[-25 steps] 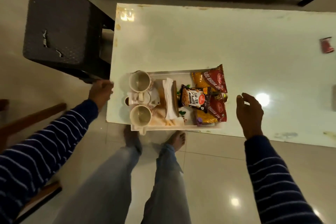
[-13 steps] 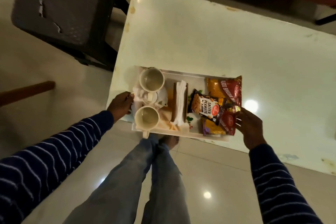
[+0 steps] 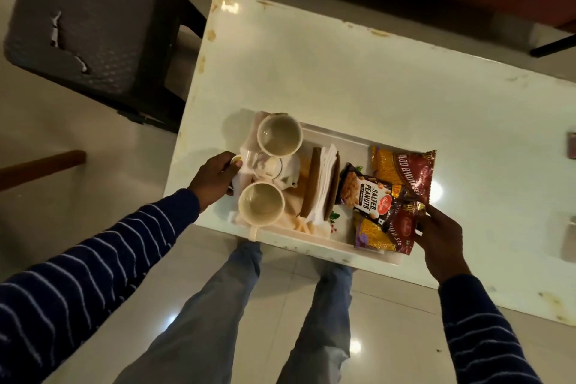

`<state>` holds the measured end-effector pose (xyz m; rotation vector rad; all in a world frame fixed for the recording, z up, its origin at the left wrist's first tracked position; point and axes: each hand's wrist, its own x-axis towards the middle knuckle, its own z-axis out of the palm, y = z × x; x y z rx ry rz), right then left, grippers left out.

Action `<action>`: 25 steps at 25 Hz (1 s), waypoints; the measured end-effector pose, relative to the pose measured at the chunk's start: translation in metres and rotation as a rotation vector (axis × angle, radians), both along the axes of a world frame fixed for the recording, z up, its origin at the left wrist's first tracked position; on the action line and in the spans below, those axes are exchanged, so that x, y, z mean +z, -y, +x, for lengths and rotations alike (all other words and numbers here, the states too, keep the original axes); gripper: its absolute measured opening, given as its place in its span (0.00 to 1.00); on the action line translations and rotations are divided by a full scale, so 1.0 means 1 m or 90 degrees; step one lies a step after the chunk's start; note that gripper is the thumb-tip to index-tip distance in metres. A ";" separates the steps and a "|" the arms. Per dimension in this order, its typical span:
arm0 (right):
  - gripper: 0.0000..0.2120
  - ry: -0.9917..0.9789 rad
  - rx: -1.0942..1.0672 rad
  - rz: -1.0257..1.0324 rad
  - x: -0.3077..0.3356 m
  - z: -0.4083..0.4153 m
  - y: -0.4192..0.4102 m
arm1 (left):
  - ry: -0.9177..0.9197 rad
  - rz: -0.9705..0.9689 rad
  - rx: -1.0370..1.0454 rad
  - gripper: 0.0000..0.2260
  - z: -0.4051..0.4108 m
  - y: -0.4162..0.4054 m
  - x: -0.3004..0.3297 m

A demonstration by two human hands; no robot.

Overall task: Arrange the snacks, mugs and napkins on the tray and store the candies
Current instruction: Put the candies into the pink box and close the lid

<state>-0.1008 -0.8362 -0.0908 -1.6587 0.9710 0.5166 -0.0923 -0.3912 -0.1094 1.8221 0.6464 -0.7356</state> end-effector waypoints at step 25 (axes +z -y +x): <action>0.14 0.043 -0.035 0.013 -0.030 0.081 0.224 | 0.038 0.048 0.056 0.13 0.084 0.235 -0.025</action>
